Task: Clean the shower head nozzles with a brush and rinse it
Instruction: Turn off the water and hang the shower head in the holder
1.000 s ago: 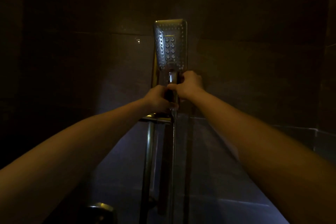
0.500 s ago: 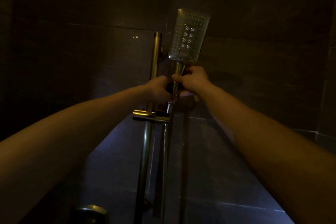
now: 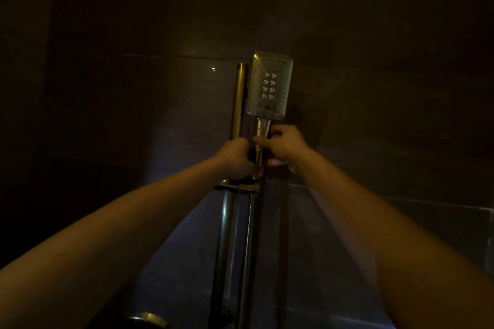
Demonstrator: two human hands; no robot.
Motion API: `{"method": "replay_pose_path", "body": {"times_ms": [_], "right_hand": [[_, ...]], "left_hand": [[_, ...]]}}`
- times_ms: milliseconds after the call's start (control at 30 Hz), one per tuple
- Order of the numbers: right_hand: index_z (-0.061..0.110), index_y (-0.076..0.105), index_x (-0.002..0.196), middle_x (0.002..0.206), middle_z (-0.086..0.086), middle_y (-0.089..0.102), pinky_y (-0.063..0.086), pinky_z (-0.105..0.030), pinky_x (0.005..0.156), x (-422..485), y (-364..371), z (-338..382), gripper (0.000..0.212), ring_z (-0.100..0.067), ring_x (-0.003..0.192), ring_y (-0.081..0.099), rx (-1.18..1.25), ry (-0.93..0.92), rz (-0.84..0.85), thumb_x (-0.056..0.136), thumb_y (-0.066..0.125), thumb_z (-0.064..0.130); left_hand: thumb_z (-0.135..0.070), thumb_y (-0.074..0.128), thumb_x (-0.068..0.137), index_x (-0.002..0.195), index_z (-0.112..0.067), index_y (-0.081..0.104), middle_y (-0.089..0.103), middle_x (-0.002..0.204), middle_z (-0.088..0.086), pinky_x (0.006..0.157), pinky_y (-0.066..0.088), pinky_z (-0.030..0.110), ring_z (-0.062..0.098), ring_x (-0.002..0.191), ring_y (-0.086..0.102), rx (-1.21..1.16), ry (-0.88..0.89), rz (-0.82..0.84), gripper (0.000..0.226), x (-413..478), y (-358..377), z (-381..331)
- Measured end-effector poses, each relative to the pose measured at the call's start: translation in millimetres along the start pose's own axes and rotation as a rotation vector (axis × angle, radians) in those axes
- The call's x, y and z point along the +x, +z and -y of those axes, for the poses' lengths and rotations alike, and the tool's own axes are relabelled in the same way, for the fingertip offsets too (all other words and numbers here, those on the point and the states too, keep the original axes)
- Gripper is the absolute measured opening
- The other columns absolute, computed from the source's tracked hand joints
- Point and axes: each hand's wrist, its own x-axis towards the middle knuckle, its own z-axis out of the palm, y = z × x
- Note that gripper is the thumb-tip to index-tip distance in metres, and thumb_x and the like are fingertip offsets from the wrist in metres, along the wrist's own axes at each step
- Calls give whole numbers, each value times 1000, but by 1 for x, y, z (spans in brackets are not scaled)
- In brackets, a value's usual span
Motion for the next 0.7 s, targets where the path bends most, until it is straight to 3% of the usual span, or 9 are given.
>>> {"method": "replay_pose_path", "body": {"times_ms": [233,400,467,567,633,700], "right_hand": [[19,61,91,88,-7,67,61,-44,64,-4,4,-5,19,-27,86,68,1,-37,-31,82,77,19],[2,62,102,102,-20,68,55,-54,86,-15,9,-14,26,-34,98,67,110,-9,-60,84,75,15],[8,59,96,96,-15,65,55,-53,87,-20,10,-15,19,-29,95,64,128,9,-39,86,73,15],[11,59,109,105,-13,66,56,-50,87,-26,11,-19,27,-28,96,64,132,58,-21,86,73,15],[11,56,120,102,-7,63,57,-49,78,-31,12,-23,37,-30,98,63,77,87,24,87,71,11],[15,52,119,90,-1,58,57,-45,62,-41,12,-28,37,-30,89,63,49,120,79,88,68,4]], "left_hand": [[-15,74,84,112,-8,68,72,105,12,88,56,45,25,99,68,-175,-12,-76,30,-8,15,9],[-11,70,86,117,-9,66,73,106,10,90,55,42,23,101,69,-196,26,-112,32,-17,21,12],[-10,68,87,121,-11,64,73,110,10,88,55,33,24,104,67,-170,37,-195,34,-22,30,10],[-6,66,88,121,-15,63,72,110,7,64,45,3,21,101,67,-187,43,-310,35,-31,44,9],[-3,64,89,121,-14,63,71,111,7,62,44,1,20,101,68,-194,46,-342,34,-37,47,11],[0,64,89,120,-10,63,70,113,10,77,50,13,21,104,67,-141,51,-352,33,-44,45,14]]}}
